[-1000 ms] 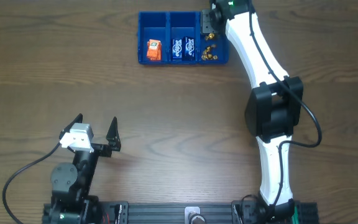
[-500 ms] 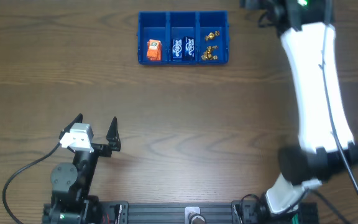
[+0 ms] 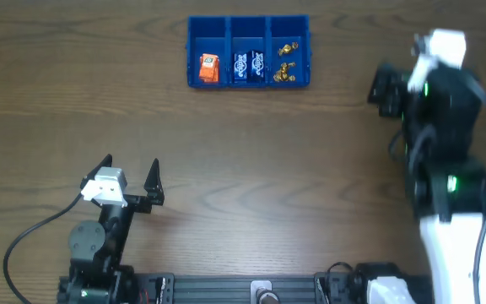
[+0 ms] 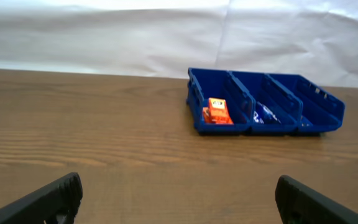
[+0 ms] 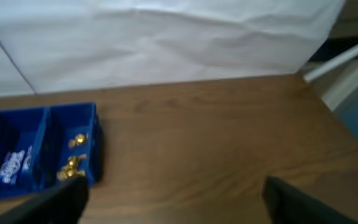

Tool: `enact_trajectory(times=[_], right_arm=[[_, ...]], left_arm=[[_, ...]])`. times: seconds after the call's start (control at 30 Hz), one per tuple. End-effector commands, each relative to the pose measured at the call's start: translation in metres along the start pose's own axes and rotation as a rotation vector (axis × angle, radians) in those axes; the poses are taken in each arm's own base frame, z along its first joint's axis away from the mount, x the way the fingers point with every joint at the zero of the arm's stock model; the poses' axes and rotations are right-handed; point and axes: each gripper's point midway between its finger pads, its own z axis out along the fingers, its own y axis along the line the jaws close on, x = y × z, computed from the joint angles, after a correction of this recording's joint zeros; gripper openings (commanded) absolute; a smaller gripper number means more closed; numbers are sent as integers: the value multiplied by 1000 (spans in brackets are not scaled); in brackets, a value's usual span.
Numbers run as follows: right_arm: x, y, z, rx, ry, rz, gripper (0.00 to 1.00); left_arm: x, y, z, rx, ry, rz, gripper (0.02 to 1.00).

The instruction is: Sort Candies Into Trays

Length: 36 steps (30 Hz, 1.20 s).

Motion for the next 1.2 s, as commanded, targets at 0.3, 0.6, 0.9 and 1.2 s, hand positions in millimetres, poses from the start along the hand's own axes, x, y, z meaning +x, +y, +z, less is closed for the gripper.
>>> enact_trajectory(times=[0.3,0.6,0.9,1.2], right_arm=[[130,17,-17,-158,-236,5,998],[144,15,-32,-165,-414,7,998],[143,21,-34,-170,-499,-34,996],[159,22,-26,-170,-428,-44,998]], left_arm=[[16,0,1,6,48,0,998],[16,0,1,6,48,0,998],[16,0,1,6,48,0,998],[16,0,1,6,48,0,998]])
